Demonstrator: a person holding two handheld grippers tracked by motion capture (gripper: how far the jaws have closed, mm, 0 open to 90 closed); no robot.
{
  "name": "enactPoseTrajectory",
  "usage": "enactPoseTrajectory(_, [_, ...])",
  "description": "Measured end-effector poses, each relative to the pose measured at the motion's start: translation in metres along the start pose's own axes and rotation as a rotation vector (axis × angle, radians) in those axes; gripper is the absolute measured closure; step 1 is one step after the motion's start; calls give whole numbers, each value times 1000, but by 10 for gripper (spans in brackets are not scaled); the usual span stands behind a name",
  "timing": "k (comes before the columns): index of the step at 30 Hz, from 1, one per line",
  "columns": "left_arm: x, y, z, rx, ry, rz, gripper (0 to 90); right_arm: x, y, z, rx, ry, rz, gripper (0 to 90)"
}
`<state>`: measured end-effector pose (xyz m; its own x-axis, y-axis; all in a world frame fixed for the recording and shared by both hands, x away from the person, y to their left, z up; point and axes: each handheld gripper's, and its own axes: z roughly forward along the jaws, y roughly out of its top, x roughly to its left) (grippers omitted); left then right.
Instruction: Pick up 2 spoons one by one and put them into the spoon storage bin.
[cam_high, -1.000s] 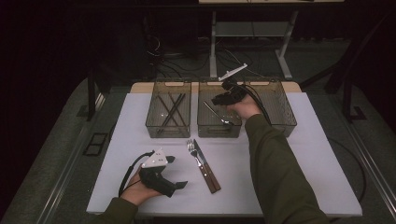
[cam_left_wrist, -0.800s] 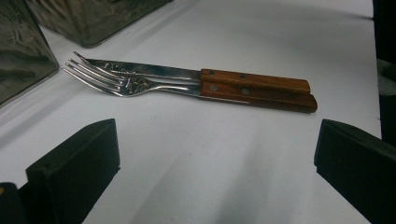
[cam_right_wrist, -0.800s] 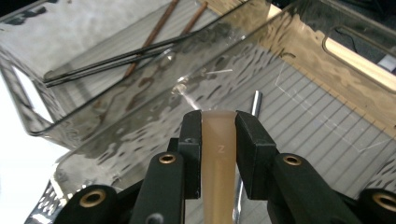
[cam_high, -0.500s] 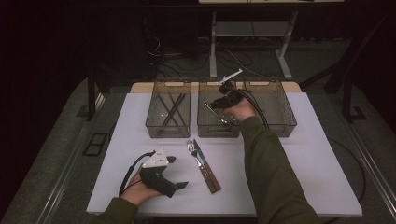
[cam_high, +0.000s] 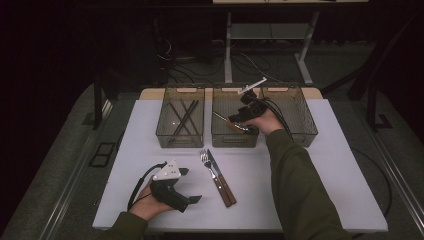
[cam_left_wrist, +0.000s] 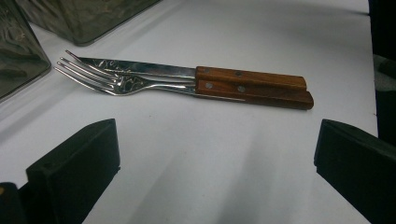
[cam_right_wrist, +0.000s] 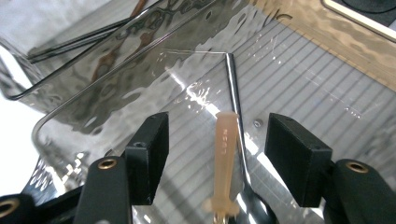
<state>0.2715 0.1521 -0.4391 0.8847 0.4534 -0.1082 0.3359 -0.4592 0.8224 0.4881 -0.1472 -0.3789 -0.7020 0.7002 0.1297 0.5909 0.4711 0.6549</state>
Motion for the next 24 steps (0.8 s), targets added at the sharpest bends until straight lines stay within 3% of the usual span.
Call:
enactPoseTrajectory(3, [0, 0, 0, 0, 2, 3, 0, 0, -8, -12, -25, -15, 10, 366])
enactPoseTrajectory(12, [0, -1, 1, -6, 11, -14, 0, 7, -35, -50, -85, 13, 13, 335])
enactPoseTrajectory(24, [0, -1, 1, 3, 14, -23, 0, 20, -77, -77, -143, 22, -8, 300])
